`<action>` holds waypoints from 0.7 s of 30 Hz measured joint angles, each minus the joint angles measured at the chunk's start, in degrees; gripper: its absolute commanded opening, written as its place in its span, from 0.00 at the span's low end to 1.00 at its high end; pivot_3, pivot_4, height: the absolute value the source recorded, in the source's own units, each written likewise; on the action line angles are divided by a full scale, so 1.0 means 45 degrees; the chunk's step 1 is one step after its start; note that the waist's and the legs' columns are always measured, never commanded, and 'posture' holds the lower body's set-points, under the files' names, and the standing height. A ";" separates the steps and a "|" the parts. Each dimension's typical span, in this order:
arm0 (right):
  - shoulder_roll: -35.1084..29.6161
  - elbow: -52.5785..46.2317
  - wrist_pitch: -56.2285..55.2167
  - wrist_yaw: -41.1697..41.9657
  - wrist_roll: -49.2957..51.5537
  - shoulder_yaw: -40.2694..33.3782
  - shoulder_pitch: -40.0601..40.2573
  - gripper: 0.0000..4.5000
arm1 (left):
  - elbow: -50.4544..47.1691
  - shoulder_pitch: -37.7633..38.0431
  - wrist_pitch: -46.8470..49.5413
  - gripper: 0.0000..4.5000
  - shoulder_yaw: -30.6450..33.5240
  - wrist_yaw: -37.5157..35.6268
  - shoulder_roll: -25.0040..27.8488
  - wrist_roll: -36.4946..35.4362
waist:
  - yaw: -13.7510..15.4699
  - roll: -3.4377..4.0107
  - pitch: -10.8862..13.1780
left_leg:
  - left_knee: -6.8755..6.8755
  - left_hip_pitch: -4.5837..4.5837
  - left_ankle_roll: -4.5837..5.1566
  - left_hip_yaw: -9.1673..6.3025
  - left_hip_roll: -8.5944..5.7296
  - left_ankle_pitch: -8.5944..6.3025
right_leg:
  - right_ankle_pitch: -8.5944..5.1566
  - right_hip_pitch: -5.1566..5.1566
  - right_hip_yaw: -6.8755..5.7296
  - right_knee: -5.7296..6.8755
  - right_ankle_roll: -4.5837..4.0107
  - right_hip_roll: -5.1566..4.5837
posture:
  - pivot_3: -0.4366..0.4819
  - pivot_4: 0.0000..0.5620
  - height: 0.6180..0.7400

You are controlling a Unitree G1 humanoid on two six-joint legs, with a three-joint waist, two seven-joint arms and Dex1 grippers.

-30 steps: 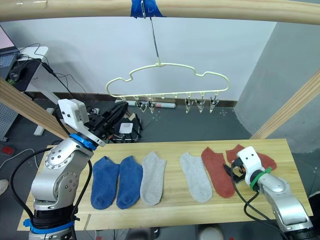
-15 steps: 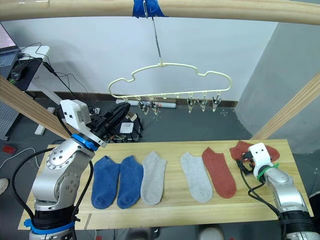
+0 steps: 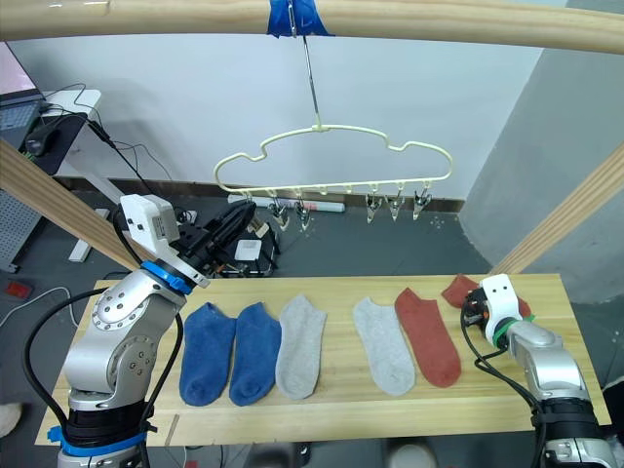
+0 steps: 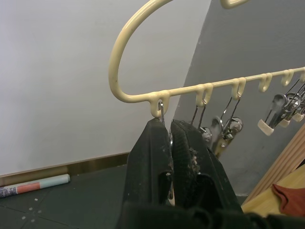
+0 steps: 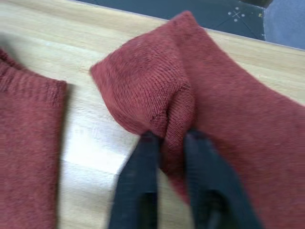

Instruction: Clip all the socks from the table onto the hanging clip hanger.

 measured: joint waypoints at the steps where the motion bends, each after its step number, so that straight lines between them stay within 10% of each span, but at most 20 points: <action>1: 0.0002 -0.0027 0.0017 -0.0023 0.0000 -0.0002 0.0010 0.00 | 0.0000 0.0001 0.0000 0.00 0.0000 -0.0005 0.0000 0.0000 | 0.0001 -0.0001 -0.0001 | 0.0001 0.0000 0.0000 0.0000 -0.0001 0.0000 | 0.0000 0.0000 0.0000 0.0000 0.0000 0.0000 | 0.27 0.53 1.00; 21: -0.1079 -0.9087 0.2395 0.1780 0.1670 0.1275 0.1251 0.00 | -0.0596 -0.0112 0.3099 0.00 0.1142 -0.0276 0.1300 -0.3573 | -0.0046 0.0021 0.0082 | -0.0016 -0.0017 0.0000 -0.0023 -0.0003 0.0000 | -0.0001 -0.0018 -0.0014 -0.0010 0.0002 0.0007 | 0.24 0.58 1.00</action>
